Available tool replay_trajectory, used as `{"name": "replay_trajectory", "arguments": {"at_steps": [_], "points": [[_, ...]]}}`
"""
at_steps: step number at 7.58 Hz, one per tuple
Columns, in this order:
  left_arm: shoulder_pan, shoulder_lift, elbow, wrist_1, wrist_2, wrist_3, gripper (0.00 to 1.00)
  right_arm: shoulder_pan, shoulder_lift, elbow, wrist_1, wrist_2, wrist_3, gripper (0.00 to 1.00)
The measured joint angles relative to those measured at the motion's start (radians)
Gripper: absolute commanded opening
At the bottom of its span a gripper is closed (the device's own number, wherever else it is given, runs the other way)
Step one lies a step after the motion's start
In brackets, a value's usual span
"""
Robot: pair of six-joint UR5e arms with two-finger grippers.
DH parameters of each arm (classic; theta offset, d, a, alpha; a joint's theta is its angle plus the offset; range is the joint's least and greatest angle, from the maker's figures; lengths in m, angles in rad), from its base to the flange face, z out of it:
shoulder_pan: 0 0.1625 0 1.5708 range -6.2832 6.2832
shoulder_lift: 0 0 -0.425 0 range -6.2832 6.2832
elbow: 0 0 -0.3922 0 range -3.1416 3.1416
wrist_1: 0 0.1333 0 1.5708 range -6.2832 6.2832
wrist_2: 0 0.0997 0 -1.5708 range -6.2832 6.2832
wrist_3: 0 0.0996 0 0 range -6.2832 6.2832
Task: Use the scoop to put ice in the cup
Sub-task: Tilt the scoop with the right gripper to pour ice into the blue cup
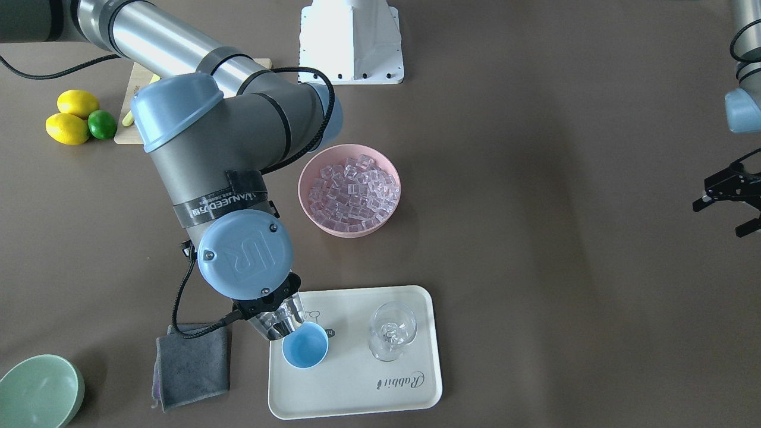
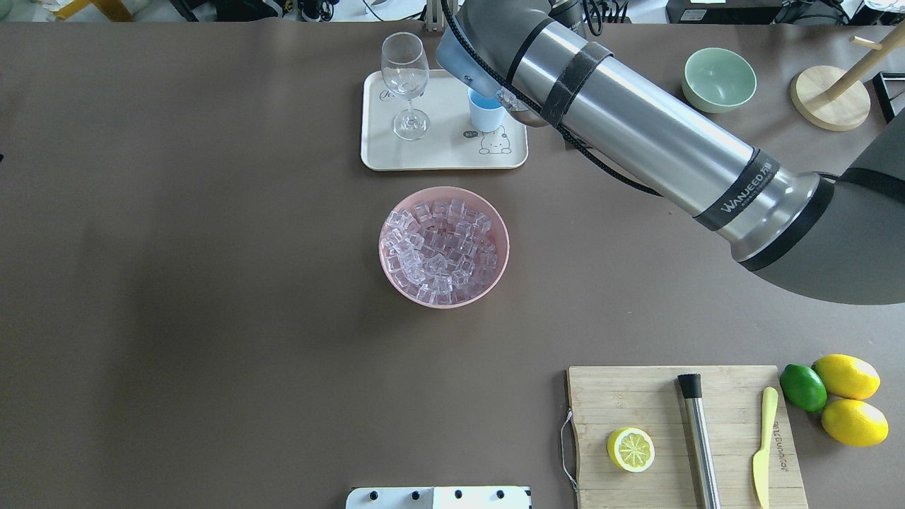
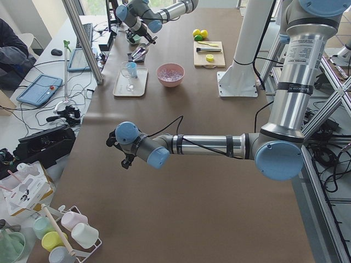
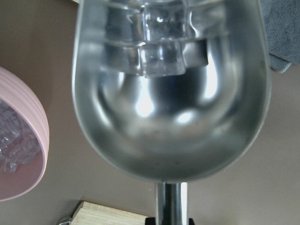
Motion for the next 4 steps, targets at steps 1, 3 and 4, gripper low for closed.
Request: {"name": "replay_trajectory", "arguments": {"at_steps": [1, 3, 4], "points": [[-0.017, 0.005, 0.012, 0.007, 0.006, -0.001, 1.0, 0.0, 0.019, -0.033, -0.01, -0.004, -0.021, 0.0], [-0.1, 0.048, -0.006, 0.02, 0.003, -0.01, 1.0, 0.0, 0.071, -0.108, -0.019, -0.022, -0.057, 0.0], [-0.132, 0.086, -0.044, 0.053, 0.001, -0.013, 1.0, 0.0, 0.097, -0.147, -0.02, -0.031, -0.072, 0.0]]}}
